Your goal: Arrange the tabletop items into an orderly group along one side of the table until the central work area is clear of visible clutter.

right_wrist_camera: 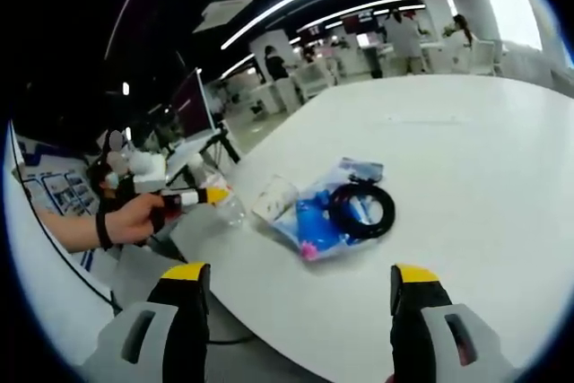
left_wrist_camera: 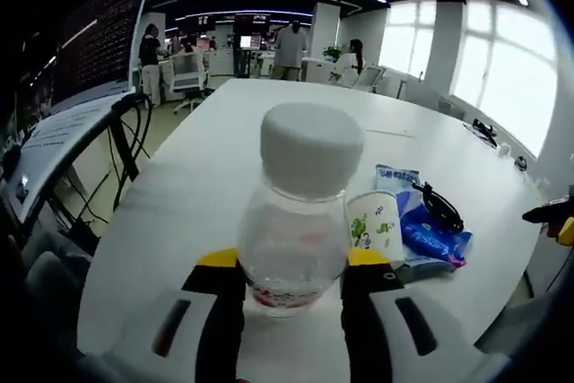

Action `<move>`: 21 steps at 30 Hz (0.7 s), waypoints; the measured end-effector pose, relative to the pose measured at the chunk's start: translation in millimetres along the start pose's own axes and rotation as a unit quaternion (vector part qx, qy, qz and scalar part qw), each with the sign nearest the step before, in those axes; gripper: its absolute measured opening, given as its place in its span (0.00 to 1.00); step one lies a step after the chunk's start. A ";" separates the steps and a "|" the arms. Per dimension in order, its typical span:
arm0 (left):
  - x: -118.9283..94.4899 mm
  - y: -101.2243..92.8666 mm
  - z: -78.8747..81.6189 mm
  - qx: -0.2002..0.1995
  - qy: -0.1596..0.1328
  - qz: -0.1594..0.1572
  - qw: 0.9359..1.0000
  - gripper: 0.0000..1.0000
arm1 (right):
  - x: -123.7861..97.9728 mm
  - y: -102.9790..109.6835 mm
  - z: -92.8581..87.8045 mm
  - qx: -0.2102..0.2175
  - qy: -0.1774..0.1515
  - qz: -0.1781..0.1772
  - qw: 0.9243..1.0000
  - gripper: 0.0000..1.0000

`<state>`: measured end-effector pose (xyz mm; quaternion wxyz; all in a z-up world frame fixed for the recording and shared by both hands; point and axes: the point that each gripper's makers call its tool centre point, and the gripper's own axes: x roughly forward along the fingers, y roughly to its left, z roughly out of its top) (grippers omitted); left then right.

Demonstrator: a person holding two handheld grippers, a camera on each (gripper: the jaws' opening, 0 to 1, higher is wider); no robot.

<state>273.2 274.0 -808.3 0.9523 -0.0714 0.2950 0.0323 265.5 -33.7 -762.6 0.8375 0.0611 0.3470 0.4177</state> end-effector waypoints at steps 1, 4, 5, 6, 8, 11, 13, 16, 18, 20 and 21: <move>0.9 1.1 1.1 -0.001 -0.001 0.000 1.000 0.39 | -0.5 -0.9 0.2 0.001 -0.001 -0.001 1.000 0.84; 4.0 3.2 4.4 -0.004 0.000 -0.003 1.000 0.38 | -1.3 -2.1 0.6 0.002 -0.002 -0.003 1.000 0.84; 5.6 4.1 5.9 -0.005 -0.001 -0.005 1.000 0.38 | -1.3 -2.2 0.8 0.002 -0.002 -0.003 1.000 0.84; 6.2 2.0 7.3 -0.004 0.000 -0.007 1.000 0.38 | -1.4 -2.2 1.0 0.003 -0.003 -0.003 1.000 0.84; 7.1 2.0 10.6 -0.002 -0.001 -0.007 1.000 0.38 | -1.7 -3.4 1.5 0.004 -0.004 -0.005 1.000 0.84; 10.7 2.1 17.7 0.001 -0.002 -0.010 1.000 0.37 | -2.2 -4.0 2.8 0.005 -0.006 -0.007 1.000 0.84; 14.8 3.1 25.2 0.006 -0.003 -0.012 1.000 0.37 | -2.2 -5.4 2.8 0.006 -0.007 -0.008 1.000 0.84; 18.7 2.0 37.4 0.011 -0.007 -0.015 1.000 0.37 | -2.0 -6.4 2.9 0.008 -0.008 -0.010 1.000 0.84; 25.2 5.9 43.9 0.016 -0.010 -0.015 1.000 0.37 | -2.3 -6.3 2.9 0.009 -0.008 -0.011 1.000 0.84; 29.2 8.4 50.3 0.018 -0.012 -0.015 1.000 0.37 | -2.5 -7.8 1.8 0.010 -0.007 -0.012 1.000 0.84; 31.2 9.6 55.2 0.018 -0.013 -0.015 1.000 0.37 | -2.6 -8.4 2.0 0.010 -0.007 -0.014 1.000 0.84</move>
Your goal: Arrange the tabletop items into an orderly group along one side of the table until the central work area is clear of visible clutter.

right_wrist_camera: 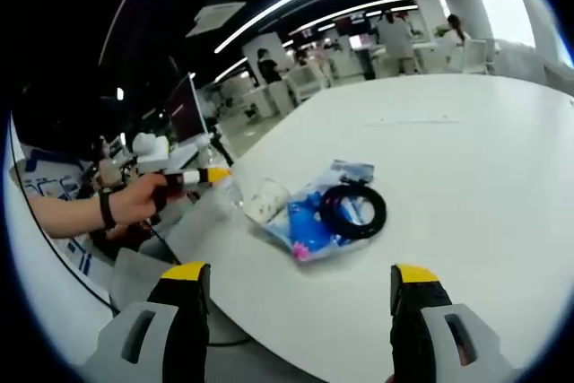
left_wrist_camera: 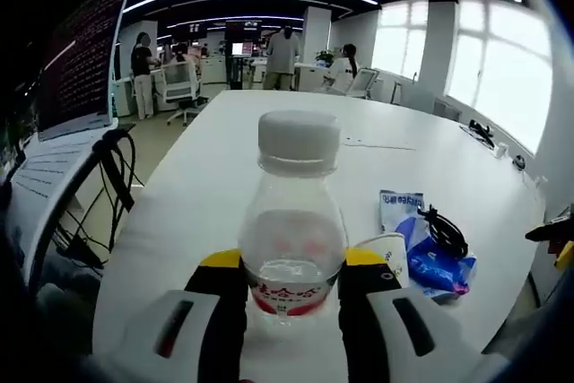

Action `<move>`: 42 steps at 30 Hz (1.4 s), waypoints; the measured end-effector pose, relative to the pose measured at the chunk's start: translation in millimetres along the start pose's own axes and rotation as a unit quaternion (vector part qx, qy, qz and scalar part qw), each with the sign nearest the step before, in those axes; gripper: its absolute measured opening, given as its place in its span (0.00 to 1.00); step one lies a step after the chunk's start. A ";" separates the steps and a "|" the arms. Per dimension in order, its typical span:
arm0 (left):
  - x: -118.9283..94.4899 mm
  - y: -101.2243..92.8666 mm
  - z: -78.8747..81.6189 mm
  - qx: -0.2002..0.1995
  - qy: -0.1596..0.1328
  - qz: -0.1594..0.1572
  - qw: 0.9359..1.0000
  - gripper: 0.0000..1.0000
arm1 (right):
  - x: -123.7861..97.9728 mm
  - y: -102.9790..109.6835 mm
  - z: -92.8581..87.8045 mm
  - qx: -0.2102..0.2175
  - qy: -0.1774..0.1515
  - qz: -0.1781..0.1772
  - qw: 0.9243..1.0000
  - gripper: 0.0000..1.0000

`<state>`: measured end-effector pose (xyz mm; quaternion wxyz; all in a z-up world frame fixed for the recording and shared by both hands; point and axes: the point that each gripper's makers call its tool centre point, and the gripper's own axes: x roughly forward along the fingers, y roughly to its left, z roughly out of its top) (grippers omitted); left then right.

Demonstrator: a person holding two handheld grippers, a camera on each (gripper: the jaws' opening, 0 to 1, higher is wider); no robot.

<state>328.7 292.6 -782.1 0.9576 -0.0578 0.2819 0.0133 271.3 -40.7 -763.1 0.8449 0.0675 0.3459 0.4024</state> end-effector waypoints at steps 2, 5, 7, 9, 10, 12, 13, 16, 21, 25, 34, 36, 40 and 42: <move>5.0 1.9 5.1 0.000 -0.001 -0.001 1.000 0.37 | -0.5 -1.0 0.5 0.001 -0.001 -0.002 1.000 0.84; 10.5 3.1 13.4 0.003 -0.001 -0.003 1.000 0.37 | -2.3 -3.2 3.1 0.004 -0.007 -0.006 1.000 0.84; 13.9 6.5 19.4 -0.001 -0.003 0.000 1.000 0.37 | -3.0 -4.7 3.6 0.006 -0.009 -0.009 1.000 0.84; 18.7 9.0 23.1 -0.002 -0.003 0.000 1.000 0.37 | -3.4 -6.2 3.2 0.007 -0.009 -0.010 1.000 0.84; 20.8 10.0 24.7 -0.001 -0.003 0.001 1.000 0.37 | -3.4 -6.5 2.9 0.007 -0.008 -0.010 1.000 0.84; 26.5 12.3 28.3 0.001 -0.002 0.000 1.000 0.37 | -3.6 -7.4 2.1 0.008 -0.007 -0.011 1.000 0.84; 27.8 12.7 30.0 0.003 -0.002 -0.001 1.000 0.37 | -3.6 -7.7 1.8 0.008 -0.007 -0.011 1.000 0.84; 31.8 13.1 34.2 0.005 -0.001 -0.001 1.000 0.37 | -4.7 -10.7 2.5 0.010 -0.008 -0.013 1.000 0.84; 43.5 18.9 39.1 -0.006 0.001 0.004 1.000 0.37 | -4.5 -12.7 5.0 0.008 -0.008 -0.014 1.000 0.84; 52.2 16.4 45.1 0.002 0.005 0.000 1.000 0.37 | -3.8 -14.6 5.8 0.009 -0.009 -0.016 1.000 0.84; 69.4 17.5 52.9 0.007 0.007 -0.002 1.000 0.37 | -8.3 -18.0 2.4 0.012 -0.009 -0.020 1.000 0.84; 75.9 21.9 56.8 0.007 0.008 -0.004 1.000 0.37 | -9.8 -19.4 2.5 0.015 -0.011 -0.023 1.000 0.84; 80.5 22.9 56.3 0.010 0.013 -0.003 1.000 0.37 | -11.9 -20.9 2.5 0.016 -0.011 -0.026 0.999 0.84; 84.0 24.5 57.2 0.011 0.015 -0.003 1.000 0.37 | -12.3 -21.6 2.2 0.016 -0.010 -0.028 0.999 0.84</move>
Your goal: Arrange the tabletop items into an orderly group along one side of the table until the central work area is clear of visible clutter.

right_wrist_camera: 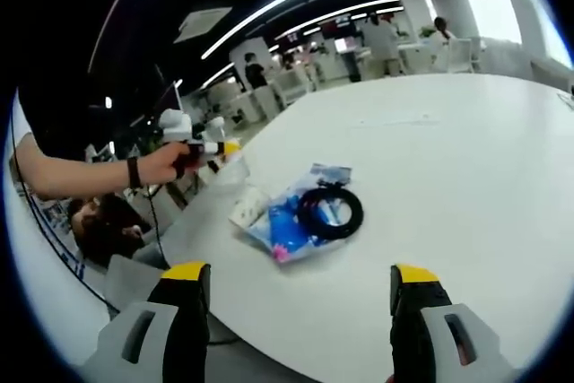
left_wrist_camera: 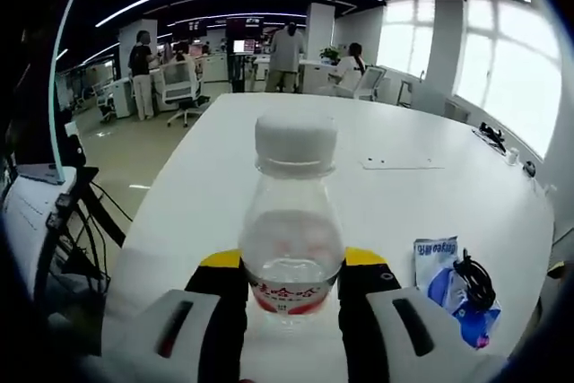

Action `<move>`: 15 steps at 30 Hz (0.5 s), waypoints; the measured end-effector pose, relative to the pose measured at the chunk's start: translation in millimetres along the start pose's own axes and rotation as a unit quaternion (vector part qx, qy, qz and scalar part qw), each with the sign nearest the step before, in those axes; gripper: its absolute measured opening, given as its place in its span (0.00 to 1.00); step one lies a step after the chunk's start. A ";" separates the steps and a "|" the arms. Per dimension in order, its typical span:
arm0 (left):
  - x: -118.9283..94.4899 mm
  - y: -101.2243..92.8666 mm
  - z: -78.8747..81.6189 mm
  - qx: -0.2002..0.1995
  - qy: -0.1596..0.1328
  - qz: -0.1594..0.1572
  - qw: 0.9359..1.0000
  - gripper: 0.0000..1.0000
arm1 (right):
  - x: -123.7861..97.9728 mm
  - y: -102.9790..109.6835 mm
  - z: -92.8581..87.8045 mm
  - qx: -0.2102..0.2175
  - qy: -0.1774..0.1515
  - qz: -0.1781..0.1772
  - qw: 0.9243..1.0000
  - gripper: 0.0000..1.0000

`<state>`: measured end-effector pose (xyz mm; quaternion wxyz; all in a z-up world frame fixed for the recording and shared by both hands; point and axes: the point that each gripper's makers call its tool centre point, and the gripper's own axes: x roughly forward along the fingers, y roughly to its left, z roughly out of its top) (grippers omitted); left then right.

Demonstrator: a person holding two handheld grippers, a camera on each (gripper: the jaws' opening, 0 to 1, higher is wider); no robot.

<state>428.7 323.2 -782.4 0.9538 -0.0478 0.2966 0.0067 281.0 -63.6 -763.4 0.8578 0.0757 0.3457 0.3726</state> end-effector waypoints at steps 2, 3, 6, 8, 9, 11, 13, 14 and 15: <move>6.4 3.5 2.1 0.002 0.002 0.001 1.000 0.37 | 0.1 -1.0 1.3 0.003 -0.004 -0.003 1.000 0.84; 5.9 3.5 0.0 0.002 0.002 0.003 1.000 0.37 | 0.5 -1.4 2.1 0.006 -0.007 -0.004 1.000 0.84; 7.7 9.0 0.4 -0.008 0.000 0.012 1.000 0.37 | 2.6 -1.3 1.7 0.007 -0.008 -0.003 1.000 0.84; 11.5 8.8 0.1 -0.008 0.001 0.013 1.000 0.37 | 3.2 0.0 0.9 0.006 -0.006 -0.002 1.000 0.84; 12.2 8.9 -0.7 -0.007 0.002 0.014 1.000 0.37 | 3.4 0.1 0.9 0.006 -0.006 -0.002 1.000 0.84; 15.7 7.2 -3.2 -0.001 0.003 0.009 1.000 0.37 | 3.4 -2.1 1.7 0.006 -0.006 -0.003 1.000 0.84; 19.6 8.0 -3.4 -0.002 0.004 0.006 1.000 0.37 | 2.7 -3.6 2.8 0.008 -0.008 -0.005 1.000 0.84; 20.8 8.4 -4.2 -0.002 0.004 0.007 1.000 0.37 | 2.0 -5.7 3.1 0.009 -0.010 -0.006 1.000 0.84; 18.9 7.8 -5.0 -0.004 0.005 0.007 1.000 0.37 | 1.8 -6.6 3.0 0.009 -0.010 -0.006 1.000 0.84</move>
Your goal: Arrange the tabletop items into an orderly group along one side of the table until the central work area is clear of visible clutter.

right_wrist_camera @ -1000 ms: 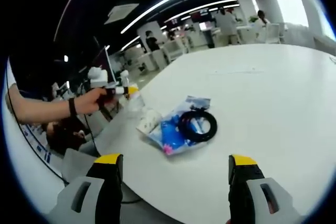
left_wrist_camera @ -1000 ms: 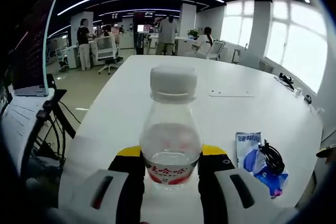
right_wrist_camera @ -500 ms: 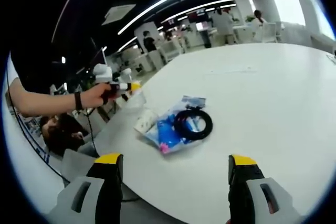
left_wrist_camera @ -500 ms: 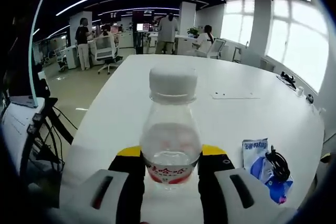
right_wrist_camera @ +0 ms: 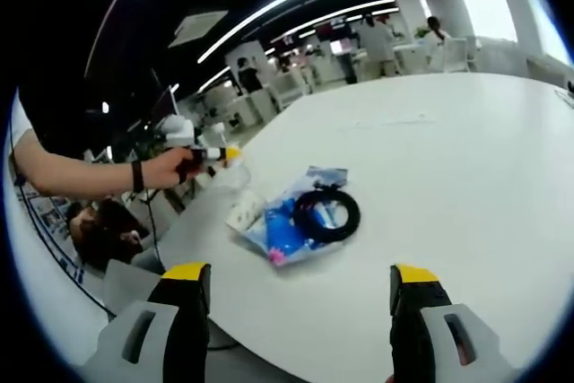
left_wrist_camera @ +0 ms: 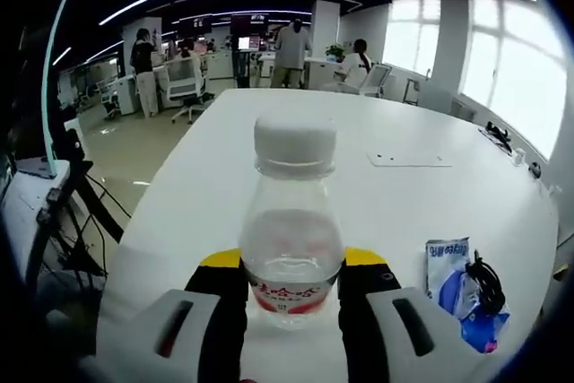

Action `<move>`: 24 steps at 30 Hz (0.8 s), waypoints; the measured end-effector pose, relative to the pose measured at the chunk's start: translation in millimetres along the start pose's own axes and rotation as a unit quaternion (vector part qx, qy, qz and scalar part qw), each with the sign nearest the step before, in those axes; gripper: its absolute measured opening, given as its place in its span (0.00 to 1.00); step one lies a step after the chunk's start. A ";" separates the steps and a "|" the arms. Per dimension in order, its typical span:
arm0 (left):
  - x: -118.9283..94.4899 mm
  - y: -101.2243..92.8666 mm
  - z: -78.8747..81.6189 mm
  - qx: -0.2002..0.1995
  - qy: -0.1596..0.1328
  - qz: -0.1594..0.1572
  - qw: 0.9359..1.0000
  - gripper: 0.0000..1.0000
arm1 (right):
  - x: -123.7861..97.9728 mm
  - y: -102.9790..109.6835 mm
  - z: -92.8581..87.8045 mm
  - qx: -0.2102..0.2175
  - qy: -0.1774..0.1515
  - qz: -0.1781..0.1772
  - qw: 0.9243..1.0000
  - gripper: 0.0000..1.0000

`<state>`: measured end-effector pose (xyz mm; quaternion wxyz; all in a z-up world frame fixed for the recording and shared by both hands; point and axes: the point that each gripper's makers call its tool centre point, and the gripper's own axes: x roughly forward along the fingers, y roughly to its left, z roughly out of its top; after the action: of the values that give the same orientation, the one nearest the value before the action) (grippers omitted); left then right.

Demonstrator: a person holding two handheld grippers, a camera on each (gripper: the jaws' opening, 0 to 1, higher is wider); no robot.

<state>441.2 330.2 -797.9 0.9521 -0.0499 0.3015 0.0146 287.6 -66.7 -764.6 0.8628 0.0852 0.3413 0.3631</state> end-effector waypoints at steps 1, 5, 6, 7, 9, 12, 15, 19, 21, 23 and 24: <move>0.0 -0.4 -1.4 -0.001 0.001 0.000 1.000 0.37 | -0.5 -1.0 0.0 0.000 0.001 -0.001 1.000 0.84; -6.3 -8.8 -4.4 0.010 0.000 -0.003 1.000 0.37 | -1.9 -3.9 -1.4 0.001 0.002 -0.003 1.000 0.84; -5.0 -9.5 -4.1 0.011 0.000 -0.007 1.000 0.37 | -2.1 -4.6 -1.9 0.002 0.002 -0.003 1.000 0.84; -4.2 -9.7 -4.2 0.013 -0.002 -0.009 1.000 0.37 | -2.6 -3.1 -1.7 0.002 0.002 -0.003 1.000 0.84; -3.6 -10.1 -5.1 0.015 -0.003 -0.010 1.000 0.37 | -2.7 -1.4 -3.0 0.003 0.005 -0.004 1.000 0.84; -6.8 -11.3 -10.9 0.015 -0.006 -0.006 1.000 0.37 | -1.9 0.7 -2.4 0.004 0.005 -0.003 1.000 0.84; -5.2 -12.5 -11.5 0.030 -0.004 -0.005 1.000 0.37 | 0.7 0.5 -1.5 0.002 0.006 -0.001 1.000 0.84; -8.6 -14.6 -12.8 0.023 -0.003 -0.004 1.000 0.37 | 2.0 0.3 -0.1 0.001 0.004 0.001 1.000 0.84; -9.3 -14.0 -15.4 0.025 -0.003 -0.002 1.000 0.37 | 2.9 -0.2 0.4 0.001 0.004 0.002 1.000 0.84; -7.5 -12.6 -17.9 0.027 -0.002 -0.003 1.000 0.37 | 3.2 -0.8 -0.2 0.001 0.005 0.002 1.000 0.84; -7.7 -12.7 -18.8 0.029 -0.002 -0.003 1.000 0.37 | 3.0 -1.2 -0.7 0.000 0.006 0.002 1.000 0.83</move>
<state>424.8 315.6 -807.6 0.9537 -0.0233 0.2997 0.0028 289.3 -65.6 -767.2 0.8603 0.0841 0.3460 0.3648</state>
